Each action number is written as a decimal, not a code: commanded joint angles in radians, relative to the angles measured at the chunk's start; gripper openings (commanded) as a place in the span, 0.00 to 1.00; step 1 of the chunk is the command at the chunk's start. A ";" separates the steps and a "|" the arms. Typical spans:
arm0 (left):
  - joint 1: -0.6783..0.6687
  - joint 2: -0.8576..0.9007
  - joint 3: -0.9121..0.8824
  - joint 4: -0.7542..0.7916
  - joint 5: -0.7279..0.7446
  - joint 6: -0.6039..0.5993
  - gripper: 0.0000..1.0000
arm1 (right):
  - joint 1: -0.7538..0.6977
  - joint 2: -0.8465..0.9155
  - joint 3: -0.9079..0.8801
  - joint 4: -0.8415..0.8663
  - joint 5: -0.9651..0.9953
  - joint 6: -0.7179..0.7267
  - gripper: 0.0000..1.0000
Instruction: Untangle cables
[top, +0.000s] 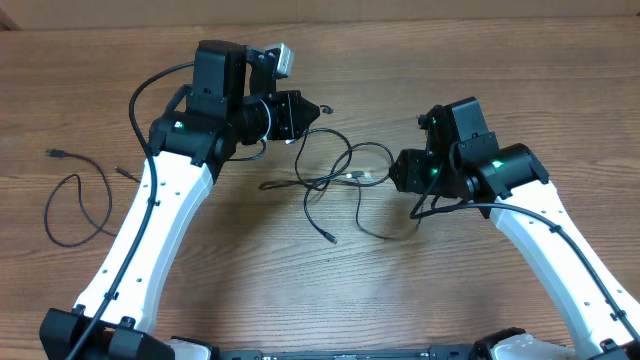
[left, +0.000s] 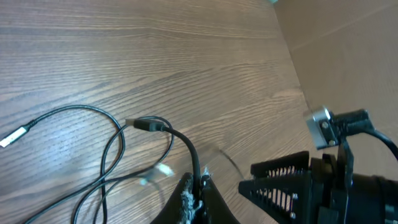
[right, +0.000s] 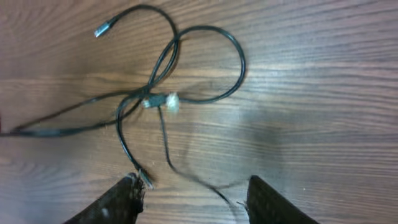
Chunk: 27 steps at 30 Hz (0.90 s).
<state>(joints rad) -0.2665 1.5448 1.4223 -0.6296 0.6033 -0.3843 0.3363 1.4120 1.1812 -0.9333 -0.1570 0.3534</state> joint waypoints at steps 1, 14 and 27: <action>0.003 -0.008 0.014 0.002 0.026 0.049 0.04 | 0.003 -0.007 0.010 0.013 0.033 0.017 0.50; 0.003 -0.008 0.014 -0.190 -0.141 0.131 0.04 | 0.003 -0.007 0.010 -0.003 0.037 0.013 0.61; -0.010 -0.008 0.014 -0.282 -0.153 0.145 0.55 | 0.003 -0.007 0.010 -0.026 0.036 0.013 0.64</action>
<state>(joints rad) -0.2668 1.5448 1.4227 -0.9199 0.3992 -0.2535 0.3363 1.4120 1.1812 -0.9619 -0.1299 0.3664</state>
